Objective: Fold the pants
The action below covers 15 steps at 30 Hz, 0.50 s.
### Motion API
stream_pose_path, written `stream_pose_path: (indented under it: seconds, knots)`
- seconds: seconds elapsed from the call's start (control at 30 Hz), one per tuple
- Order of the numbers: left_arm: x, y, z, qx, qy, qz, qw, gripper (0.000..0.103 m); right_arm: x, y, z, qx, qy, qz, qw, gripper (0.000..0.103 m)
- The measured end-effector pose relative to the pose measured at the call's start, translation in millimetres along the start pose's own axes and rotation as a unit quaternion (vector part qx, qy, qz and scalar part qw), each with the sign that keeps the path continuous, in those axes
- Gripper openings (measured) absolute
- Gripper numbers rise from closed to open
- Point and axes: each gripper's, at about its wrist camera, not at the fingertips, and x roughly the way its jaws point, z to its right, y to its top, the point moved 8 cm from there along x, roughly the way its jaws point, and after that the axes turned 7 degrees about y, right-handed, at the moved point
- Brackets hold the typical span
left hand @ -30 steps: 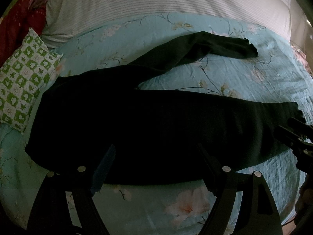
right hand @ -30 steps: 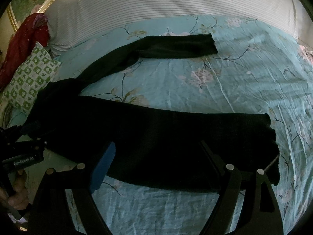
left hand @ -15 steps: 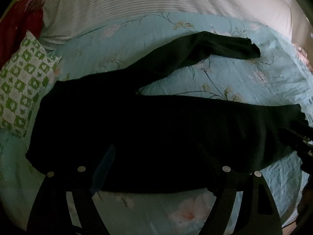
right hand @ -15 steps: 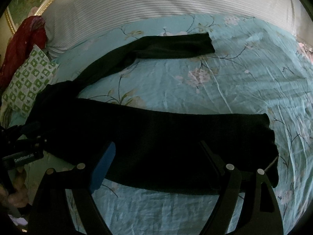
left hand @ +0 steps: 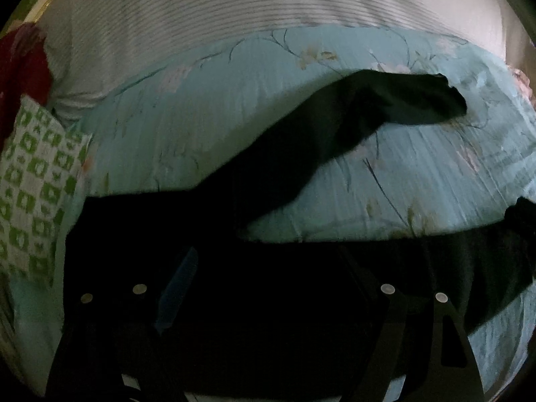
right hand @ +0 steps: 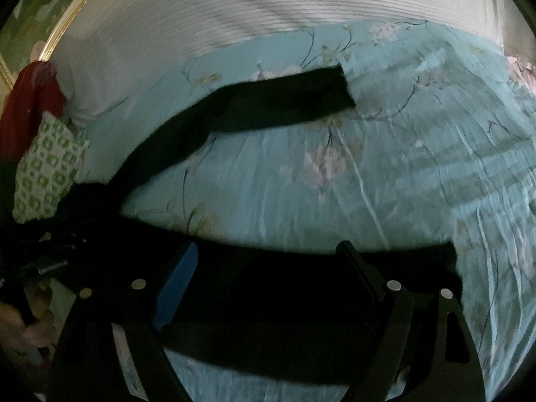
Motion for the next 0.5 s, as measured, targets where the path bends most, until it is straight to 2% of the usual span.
stream_pose_path:
  seconds: [0.2,0.27,0.37,0.5]
  knots:
    - [25.7,19.3,12.4,0.069,0.018,-0.016,0.9973,0.082,12.0,44.1,11.9,0.013,0.001,0.006,1.0,0.085]
    - [30.2,27.2,15.5,0.089,0.031,-0.006,0.9955,0.082,18.1,58.9,16.8,0.018,0.004,0.005,1.0,0.085]
    - [40.0,35.4,19.0,0.113,0.035,-0.001,0.993,0.082,27.9,78.4,23.6,0.023,0.007,0.005,1.0,0.085]
    - [57.7,36.3,20.2,0.142,0.03,-0.013,0.9893,0.081,41.3,106.9,36.1,0.036,0.007,0.002,0.999,0.085]
